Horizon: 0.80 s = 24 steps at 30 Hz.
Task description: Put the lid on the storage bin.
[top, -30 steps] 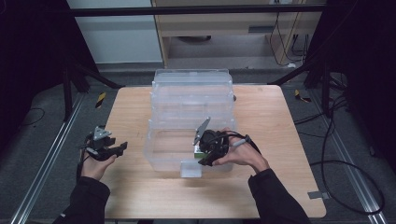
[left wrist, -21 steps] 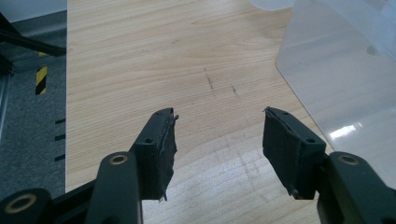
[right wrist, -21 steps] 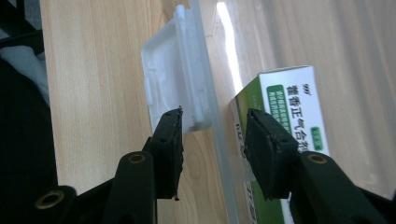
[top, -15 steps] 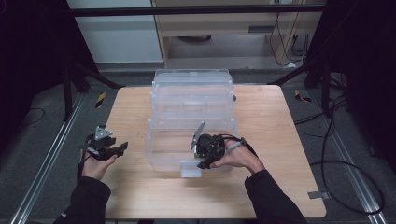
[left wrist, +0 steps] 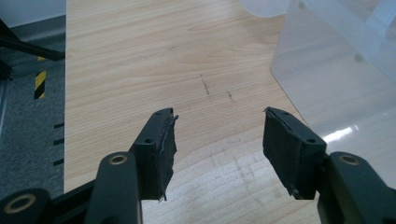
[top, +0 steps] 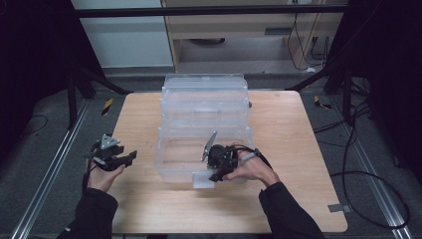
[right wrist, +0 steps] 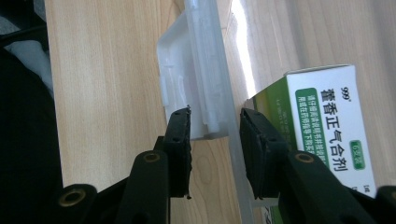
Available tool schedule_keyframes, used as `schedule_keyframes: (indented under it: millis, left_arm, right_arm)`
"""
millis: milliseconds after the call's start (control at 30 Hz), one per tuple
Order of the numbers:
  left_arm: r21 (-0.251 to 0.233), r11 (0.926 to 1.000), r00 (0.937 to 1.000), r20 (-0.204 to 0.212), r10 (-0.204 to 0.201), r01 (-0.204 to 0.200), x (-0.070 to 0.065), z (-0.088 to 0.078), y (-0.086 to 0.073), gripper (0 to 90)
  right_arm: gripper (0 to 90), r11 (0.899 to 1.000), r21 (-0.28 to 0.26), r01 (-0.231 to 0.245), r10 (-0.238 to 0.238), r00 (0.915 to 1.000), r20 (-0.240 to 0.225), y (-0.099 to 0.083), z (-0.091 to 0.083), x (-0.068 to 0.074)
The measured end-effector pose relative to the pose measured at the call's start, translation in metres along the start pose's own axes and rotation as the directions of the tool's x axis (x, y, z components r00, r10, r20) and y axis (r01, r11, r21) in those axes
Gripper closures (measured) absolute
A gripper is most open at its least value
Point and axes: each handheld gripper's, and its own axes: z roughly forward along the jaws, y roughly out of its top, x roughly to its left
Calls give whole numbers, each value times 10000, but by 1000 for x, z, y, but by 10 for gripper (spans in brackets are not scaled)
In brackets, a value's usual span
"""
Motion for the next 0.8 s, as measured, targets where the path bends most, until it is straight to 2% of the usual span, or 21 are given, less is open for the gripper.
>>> schedule_keyframes:
  millis: [333, 533, 633, 800]
  left_arm:
    - [-463, 9988, 9996, 229, 191, -180, -2, -12, 12, 427]
    - [-911, 9946, 9968, 579, 548, -494, -5, -22, 29, 427]
    - [-1194, 9897, 9926, 824, 893, -791, -10, -24, 39, 430]
    - [-1522, 9804, 9806, 1310, 1458, -1254, -17, -25, 55, 433]
  right_arm:
    - [653, 10000, -96, -3, 3, 10000, 12, -1, 0, 0]
    - [653, 10000, -90, -2, 2, 10000, 10, -1, 0, 0]
    - [653, 10000, -81, 22, -22, 10000, 10, -1, 0, 0]
    - [653, 10000, -79, 31, -31, 10000, 5, -1, 0, 0]
